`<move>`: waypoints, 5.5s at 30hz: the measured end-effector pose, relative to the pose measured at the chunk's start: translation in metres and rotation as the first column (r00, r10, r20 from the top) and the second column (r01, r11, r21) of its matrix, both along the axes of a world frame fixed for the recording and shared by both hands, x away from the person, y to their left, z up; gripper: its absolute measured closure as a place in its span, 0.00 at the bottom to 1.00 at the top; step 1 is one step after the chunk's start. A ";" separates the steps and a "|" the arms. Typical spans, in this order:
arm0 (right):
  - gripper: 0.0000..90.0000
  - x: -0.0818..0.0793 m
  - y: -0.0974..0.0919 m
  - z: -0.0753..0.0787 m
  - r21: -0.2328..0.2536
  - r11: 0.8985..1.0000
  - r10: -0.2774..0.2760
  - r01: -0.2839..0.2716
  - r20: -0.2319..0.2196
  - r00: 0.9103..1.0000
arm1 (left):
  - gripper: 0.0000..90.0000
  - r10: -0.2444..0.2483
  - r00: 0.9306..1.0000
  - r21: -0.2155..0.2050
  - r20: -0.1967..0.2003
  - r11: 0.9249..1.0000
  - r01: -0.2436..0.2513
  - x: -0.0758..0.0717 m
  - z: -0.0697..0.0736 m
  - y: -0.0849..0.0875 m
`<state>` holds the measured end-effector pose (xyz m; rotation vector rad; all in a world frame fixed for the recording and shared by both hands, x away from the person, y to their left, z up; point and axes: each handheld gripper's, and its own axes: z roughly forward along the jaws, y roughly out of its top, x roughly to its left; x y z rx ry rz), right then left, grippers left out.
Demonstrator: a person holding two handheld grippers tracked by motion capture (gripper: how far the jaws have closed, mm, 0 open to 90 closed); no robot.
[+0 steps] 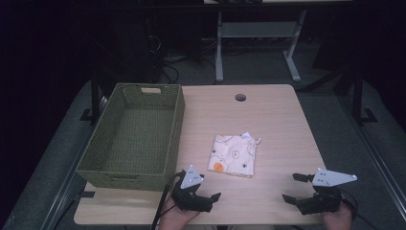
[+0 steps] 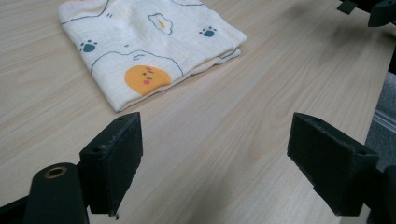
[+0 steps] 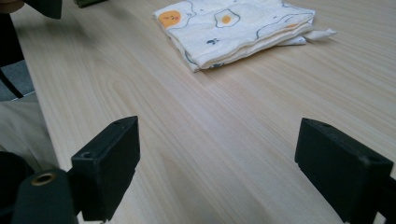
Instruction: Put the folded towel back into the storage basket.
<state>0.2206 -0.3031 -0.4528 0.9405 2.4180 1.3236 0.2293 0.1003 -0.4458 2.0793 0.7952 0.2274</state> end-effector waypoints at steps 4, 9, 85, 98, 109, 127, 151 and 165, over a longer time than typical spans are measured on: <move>0.15 0.002 0.000 -0.001 -0.007 1.000 -0.007 0.007 -0.004 1.000 | 0.20 0.001 1.000 -0.012 -0.018 1.000 -0.002 0.002 -0.003 0.000; 0.15 0.003 0.002 -0.003 -0.005 1.000 -0.020 0.020 0.000 1.000 | 0.20 -0.009 1.000 0.001 -0.015 1.000 0.009 0.000 -0.003 -0.002; 0.15 0.007 0.000 0.001 0.027 0.999 -0.029 0.028 0.053 0.998 | 0.32 -0.091 0.988 0.325 -0.124 0.937 0.127 0.144 0.014 -0.105; 0.15 0.007 0.001 0.002 0.030 0.999 -0.025 0.024 0.059 0.998 | 0.42 -0.047 0.985 0.400 -0.164 0.910 0.110 0.155 -0.002 -0.116; 0.15 0.006 0.002 0.002 0.030 0.999 -0.021 0.019 0.063 0.998 | 0.64 -0.035 0.987 0.400 -0.155 0.911 0.095 0.157 -0.001 -0.114; 0.15 0.004 0.001 0.004 0.049 0.999 -0.021 0.017 0.072 0.997 | 0.91 -0.008 0.988 0.426 -0.157 0.902 0.075 0.165 0.001 -0.115; 0.15 0.005 -0.009 0.005 0.117 0.992 -0.057 0.049 0.064 0.996 | 0.92 -0.087 0.970 0.160 -0.225 0.979 0.125 0.147 0.046 -0.080; 0.15 0.003 -0.014 0.005 0.131 0.989 -0.077 0.068 0.061 0.995 | 0.92 -0.218 0.920 -0.102 -0.325 0.975 0.195 0.132 0.062 -0.052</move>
